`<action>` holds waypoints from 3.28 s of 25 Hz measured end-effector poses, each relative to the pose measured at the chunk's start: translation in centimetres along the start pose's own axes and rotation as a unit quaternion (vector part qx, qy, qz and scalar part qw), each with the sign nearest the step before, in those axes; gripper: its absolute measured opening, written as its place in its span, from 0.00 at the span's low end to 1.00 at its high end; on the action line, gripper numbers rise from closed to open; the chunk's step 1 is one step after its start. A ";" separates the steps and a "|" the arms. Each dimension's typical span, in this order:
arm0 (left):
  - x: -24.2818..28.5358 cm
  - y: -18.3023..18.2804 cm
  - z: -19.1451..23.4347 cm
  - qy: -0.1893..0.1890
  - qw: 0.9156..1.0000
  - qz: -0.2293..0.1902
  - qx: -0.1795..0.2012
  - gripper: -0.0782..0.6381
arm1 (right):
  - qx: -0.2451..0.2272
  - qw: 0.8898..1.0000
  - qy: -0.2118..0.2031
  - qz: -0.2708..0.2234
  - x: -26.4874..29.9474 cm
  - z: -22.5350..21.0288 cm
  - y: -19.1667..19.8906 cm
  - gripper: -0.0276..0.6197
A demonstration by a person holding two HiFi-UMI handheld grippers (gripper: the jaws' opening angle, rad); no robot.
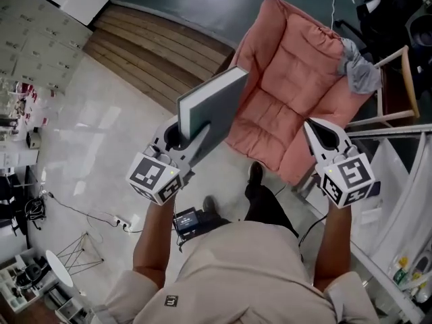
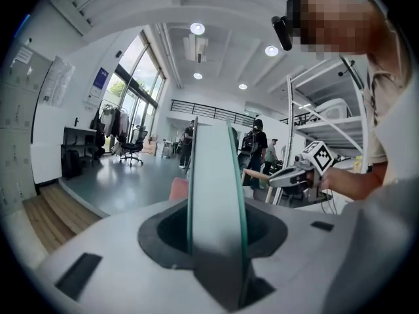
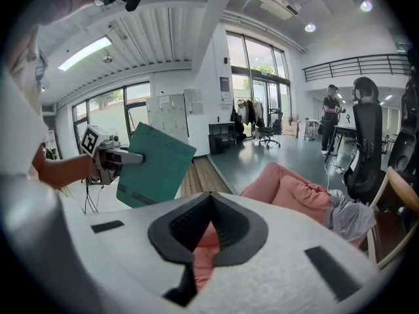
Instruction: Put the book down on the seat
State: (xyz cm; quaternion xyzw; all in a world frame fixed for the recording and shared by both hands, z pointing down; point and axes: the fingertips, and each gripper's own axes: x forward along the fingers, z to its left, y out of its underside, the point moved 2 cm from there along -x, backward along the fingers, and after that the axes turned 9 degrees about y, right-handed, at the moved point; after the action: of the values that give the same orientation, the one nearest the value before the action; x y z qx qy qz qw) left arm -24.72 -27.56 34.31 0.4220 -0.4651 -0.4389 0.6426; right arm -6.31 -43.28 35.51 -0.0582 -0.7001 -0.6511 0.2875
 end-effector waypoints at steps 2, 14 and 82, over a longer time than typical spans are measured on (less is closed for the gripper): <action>1.3 2.0 0.7 0.003 1.000 0.003 -0.011 0.32 | 0.008 1.000 0.002 0.005 1.0 -0.9 1.4 0.03; 9.5 13.9 5.9 0.004 0.990 0.047 -0.136 0.32 | 0.033 0.998 -0.001 0.053 7.2 -3.9 8.6 0.03; 22.6 41.8 16.4 -0.057 0.952 0.289 -0.081 0.39 | 0.078 0.978 -0.067 0.181 20.2 -1.0 27.0 0.03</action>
State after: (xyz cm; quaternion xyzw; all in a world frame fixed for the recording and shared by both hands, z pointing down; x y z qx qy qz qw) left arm -29.30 -40.56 82.62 0.1906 -0.5662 -0.2936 0.7462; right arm -10.39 -46.25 68.85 -0.2051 -0.7445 -0.5259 0.3564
